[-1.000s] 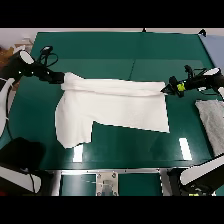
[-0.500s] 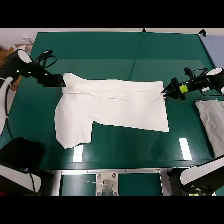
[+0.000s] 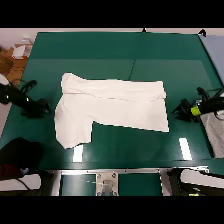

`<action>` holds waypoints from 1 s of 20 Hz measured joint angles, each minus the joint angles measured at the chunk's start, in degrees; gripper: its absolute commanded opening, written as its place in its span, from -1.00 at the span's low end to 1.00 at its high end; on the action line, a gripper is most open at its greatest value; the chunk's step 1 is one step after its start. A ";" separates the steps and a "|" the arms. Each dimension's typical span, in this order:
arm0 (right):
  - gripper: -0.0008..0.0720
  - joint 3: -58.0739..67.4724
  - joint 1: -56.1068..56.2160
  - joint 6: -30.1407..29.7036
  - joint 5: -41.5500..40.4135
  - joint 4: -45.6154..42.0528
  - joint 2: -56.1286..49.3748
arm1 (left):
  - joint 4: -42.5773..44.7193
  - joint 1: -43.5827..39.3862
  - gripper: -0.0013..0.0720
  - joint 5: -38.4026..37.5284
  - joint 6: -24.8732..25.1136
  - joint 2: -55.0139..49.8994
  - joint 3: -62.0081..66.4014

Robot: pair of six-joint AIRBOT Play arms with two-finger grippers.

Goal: Fold the shirts.

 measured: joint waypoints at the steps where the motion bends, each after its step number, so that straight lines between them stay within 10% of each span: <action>1: 0.04 -3.87 -0.96 0.00 -1.62 -0.26 2.40 | -0.48 0.50 0.49 1.60 0.59 1.51 -4.09; 14: -0.04 -18.01 -6.60 -0.09 -11.21 1.36 10.78 | -13.25 1.90 0.48 16.09 12.39 -2.27 -6.29; 16: -0.16 -17.88 -6.73 -0.11 -11.82 1.66 10.67 | -16.28 1.92 0.00 13.73 15.17 -5.46 -5.60; 18: -0.16 -17.49 -6.80 -0.31 -12.00 1.75 10.19 | -18.01 1.95 -0.01 12.24 17.66 -7.58 -5.20; 19: -0.16 -17.27 -6.82 -0.63 -12.00 1.95 9.77 | -18.93 2.01 -0.86 12.09 18.67 -8.22 -5.11; 20: -0.16 -17.14 -6.82 -1.16 -12.02 2.08 9.11 | -19.10 1.95 -0.89 12.70 19.71 -8.81 -5.07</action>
